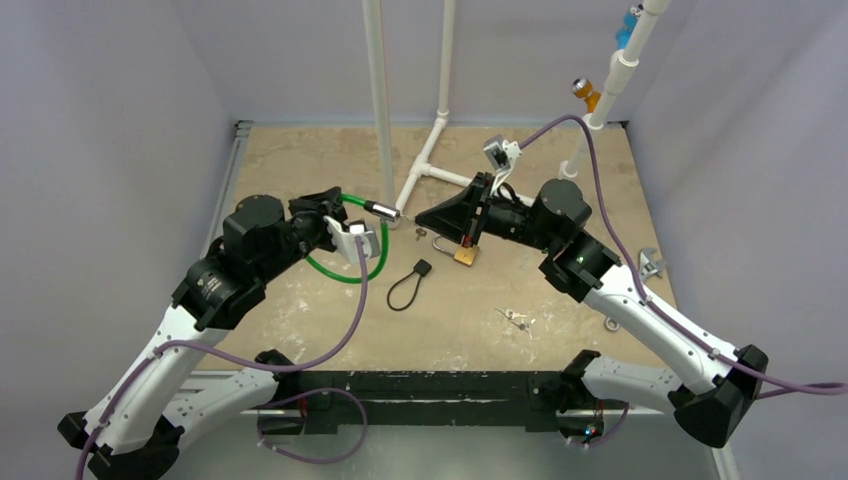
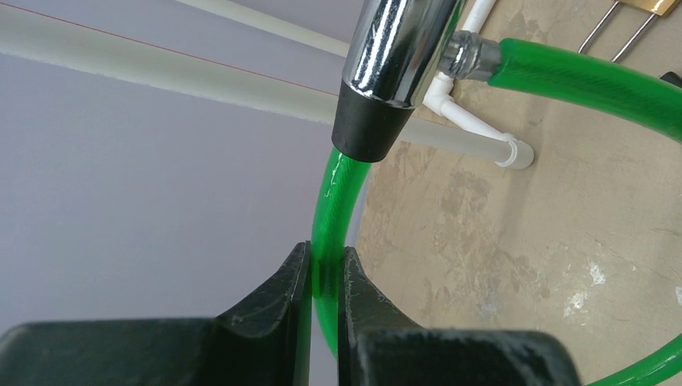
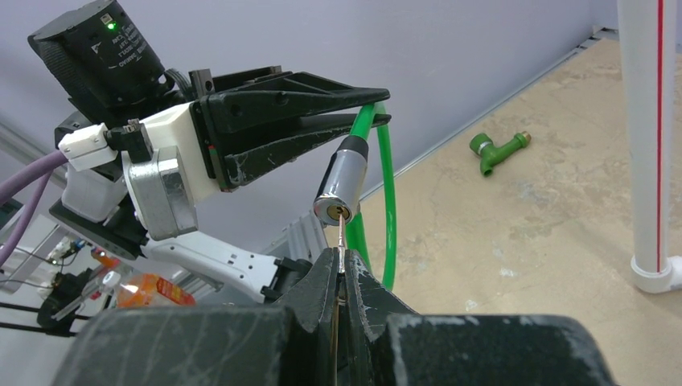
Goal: Unlock with the key
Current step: Unlock the lock.
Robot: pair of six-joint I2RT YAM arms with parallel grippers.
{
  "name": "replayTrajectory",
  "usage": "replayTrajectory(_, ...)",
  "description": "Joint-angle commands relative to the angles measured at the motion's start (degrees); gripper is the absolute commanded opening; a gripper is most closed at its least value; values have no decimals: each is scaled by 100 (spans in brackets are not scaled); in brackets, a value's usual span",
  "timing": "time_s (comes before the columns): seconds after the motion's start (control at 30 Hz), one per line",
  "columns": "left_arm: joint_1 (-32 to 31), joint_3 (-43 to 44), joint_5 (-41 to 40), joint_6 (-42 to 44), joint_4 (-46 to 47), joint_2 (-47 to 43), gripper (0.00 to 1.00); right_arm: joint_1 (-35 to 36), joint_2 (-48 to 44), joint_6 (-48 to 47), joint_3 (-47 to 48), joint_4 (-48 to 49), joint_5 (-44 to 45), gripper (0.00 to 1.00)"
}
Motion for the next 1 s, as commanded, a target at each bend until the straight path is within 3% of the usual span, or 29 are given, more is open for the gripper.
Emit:
replayTrajectory(0.0, -18, 181, 163, -1, 391, -6, 0, -12, 51, 13, 66, 304, -88, 0)
replayTrajectory(0.97, -17, 280, 153, -90, 315, 42, 0, -7, -354, -210, -91, -11, 152, 0)
